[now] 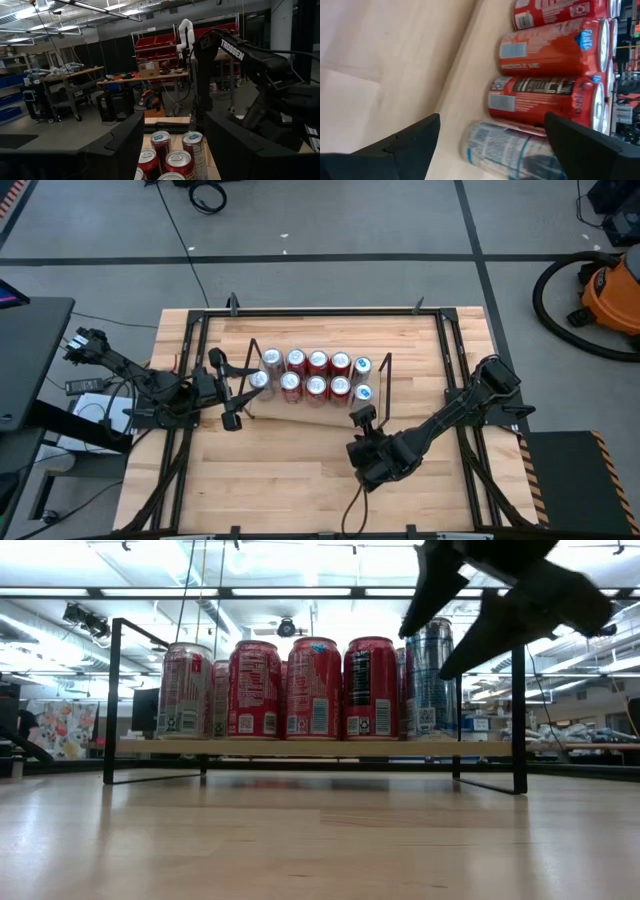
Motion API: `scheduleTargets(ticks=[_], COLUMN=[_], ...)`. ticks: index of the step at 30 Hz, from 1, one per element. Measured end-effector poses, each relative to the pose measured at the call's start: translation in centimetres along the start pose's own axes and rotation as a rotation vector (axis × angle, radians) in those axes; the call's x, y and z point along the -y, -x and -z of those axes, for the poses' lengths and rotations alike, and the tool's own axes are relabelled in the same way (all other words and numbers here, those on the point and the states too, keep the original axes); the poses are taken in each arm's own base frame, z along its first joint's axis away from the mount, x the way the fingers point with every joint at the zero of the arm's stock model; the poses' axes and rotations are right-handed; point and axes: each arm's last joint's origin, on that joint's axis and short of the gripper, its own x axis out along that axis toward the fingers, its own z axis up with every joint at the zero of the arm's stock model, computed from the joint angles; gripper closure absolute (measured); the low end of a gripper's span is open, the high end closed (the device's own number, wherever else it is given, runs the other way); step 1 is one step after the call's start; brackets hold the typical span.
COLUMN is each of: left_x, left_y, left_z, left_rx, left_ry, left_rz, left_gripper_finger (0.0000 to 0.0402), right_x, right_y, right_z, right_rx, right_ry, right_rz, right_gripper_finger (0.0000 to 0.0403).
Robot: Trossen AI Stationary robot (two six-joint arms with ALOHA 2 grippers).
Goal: Place canned beverage on shelf
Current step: Adjust the bottom blue soda can on the shelf
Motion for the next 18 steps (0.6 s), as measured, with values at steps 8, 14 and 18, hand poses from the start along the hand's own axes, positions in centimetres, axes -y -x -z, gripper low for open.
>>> scheduleTargets(ticks=[8, 14, 18], left_x=[0.0, 0.0, 0.0], left_y=[0.0, 0.0, 0.0], left_z=[0.0, 0.0, 0.0], left_rx=[0.0, 0.0, 0.0], left_ry=[0.0, 0.0, 0.0], left_rz=[0.0, 0.0, 0.0], left_gripper_finger=[0.0186, 0.0186, 0.0186], right_x=[-0.5, -0.1, 0.3], right_y=[-0.1, -0.8, -1.3], right_z=[0.3, 0.5, 0.9], right_rx=[-0.006, -0.047, -0.103], right_ry=[-0.116, -0.203, -0.271], right_rz=[-0.003, -0.057, -0.099], right_gripper_finger=[0.0071, 0.0096, 0.0101])
